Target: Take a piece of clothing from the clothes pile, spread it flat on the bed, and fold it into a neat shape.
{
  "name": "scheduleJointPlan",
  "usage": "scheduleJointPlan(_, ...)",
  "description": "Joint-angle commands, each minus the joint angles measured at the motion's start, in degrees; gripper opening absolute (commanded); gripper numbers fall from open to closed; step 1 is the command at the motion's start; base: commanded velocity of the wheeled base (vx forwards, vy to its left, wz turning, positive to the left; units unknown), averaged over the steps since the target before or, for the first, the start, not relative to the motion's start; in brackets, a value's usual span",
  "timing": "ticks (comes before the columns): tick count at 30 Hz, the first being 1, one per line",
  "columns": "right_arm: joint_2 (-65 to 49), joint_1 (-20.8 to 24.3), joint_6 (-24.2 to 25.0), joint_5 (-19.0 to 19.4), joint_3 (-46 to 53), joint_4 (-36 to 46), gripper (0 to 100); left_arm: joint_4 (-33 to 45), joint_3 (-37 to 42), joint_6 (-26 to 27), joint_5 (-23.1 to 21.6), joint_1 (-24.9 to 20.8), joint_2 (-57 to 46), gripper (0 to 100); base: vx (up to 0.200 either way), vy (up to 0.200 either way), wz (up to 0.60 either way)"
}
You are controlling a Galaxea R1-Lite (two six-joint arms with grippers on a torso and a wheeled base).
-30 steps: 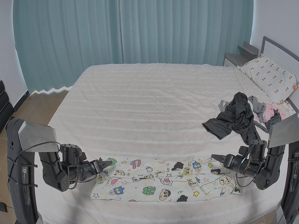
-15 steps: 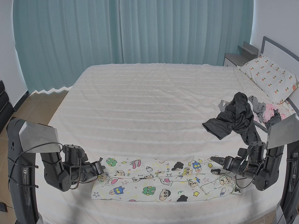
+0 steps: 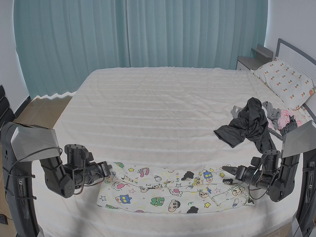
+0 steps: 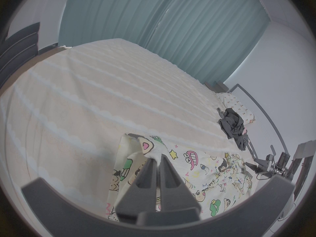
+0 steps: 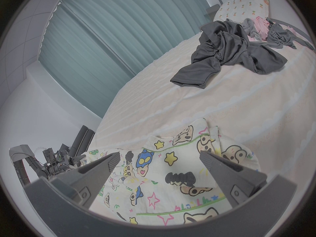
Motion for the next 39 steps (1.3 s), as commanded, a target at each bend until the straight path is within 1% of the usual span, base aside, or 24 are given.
scheduleJointPlan(1,0.18,0.05,0.01,0.04,0.00,-0.02,100,1.09,-0.34,-0.03,-0.01,0.17,-0.23,0,0.000,0.000,0.00)
scheduleJointPlan(6,0.62,0.14,-0.08,0.04,0.00,-0.02,100,1.96,-0.17,0.23,0.16,0.52,-0.23,0,0.000,0.000,0.00)
scheduleJointPlan(7,0.62,0.14,-0.08,0.04,0.00,-0.02,100,1.96,-0.17,0.23,0.16,0.52,-0.23,100,0.000,0.000,0.00)
scheduleJointPlan(9,0.71,0.05,-0.34,0.04,0.00,-0.10,100,1.96,-0.08,0.14,1.39,0.52,0.03,100,0.000,0.000,0.00)
scheduleJointPlan(12,0.80,0.14,-0.43,0.04,0.09,-0.10,100,1.70,0.10,0.14,1.83,0.52,0.12,100,0.000,0.000,0.00)
scheduleJointPlan(22,0.89,0.05,-0.43,-0.05,0.00,-0.10,100,2.23,2.29,0.14,1.39,0.26,-1.90,100,0.000,0.000,0.00)
scheduleJointPlan(29,0.89,0.05,-0.43,-0.05,-0.08,-0.10,100,7.94,1.41,0.32,1.22,0.61,-1.29,100,0.000,0.000,0.00)
scheduleJointPlan(33,0.89,0.05,-0.43,-0.05,0.00,-0.19,100,7.85,1.24,1.46,1.22,0.44,0.47,100,0.000,0.000,0.00)
scheduleJointPlan(39,0.89,0.05,-0.43,-0.05,-0.08,-0.19,100,7.85,0.53,1.55,0.25,-0.18,0.91,100,0.000,0.000,0.00)
